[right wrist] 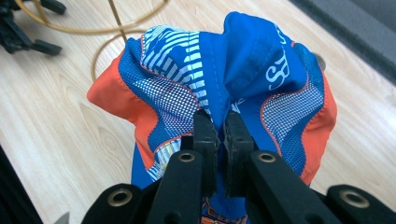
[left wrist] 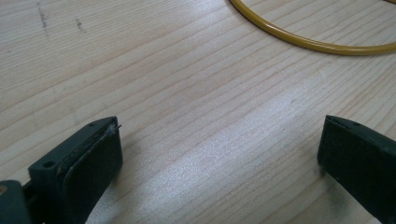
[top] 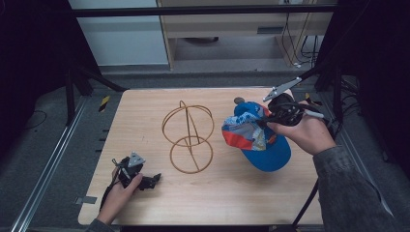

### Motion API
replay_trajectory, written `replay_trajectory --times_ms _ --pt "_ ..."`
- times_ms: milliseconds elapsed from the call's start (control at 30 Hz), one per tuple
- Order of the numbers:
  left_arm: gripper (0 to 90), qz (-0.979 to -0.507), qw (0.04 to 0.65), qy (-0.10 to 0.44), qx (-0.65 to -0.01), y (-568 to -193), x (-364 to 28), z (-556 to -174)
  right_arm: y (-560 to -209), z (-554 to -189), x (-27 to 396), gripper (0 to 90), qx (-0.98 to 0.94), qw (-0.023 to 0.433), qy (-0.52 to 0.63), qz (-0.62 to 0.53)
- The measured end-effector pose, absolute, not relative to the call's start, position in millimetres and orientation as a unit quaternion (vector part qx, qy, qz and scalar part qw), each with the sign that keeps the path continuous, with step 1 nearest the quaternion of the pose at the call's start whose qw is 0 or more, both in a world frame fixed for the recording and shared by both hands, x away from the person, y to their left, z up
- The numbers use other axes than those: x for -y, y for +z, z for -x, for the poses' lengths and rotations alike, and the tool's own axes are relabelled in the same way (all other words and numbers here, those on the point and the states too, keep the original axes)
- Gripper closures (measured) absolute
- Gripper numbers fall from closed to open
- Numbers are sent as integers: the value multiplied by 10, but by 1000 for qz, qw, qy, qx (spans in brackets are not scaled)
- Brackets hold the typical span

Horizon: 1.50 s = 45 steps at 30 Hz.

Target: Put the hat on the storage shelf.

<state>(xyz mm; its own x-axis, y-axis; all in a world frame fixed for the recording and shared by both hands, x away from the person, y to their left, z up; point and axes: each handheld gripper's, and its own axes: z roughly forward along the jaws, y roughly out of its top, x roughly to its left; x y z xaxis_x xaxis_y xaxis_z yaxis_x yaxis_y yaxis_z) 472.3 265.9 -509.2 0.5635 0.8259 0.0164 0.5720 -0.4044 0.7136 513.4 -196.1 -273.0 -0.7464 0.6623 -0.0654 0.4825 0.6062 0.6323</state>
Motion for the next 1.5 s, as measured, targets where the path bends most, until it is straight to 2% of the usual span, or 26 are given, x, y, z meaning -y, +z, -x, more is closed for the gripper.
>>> replay_trajectory --times_ms 800,1100,1500 --pt "0 -817 338 188 -427 -5091 -2661 -4724 -2126 -4898 1820 876 -855 187 397 -277" --pt "0 -818 337 188 -427 -5089 -2661 -4724 -1907 -4927 1574 877 -859 192 405 -247" --pt "0 -817 337 188 -428 -5088 -2660 -4724 -1801 -5061 1132 877 -872 180 404 -210"
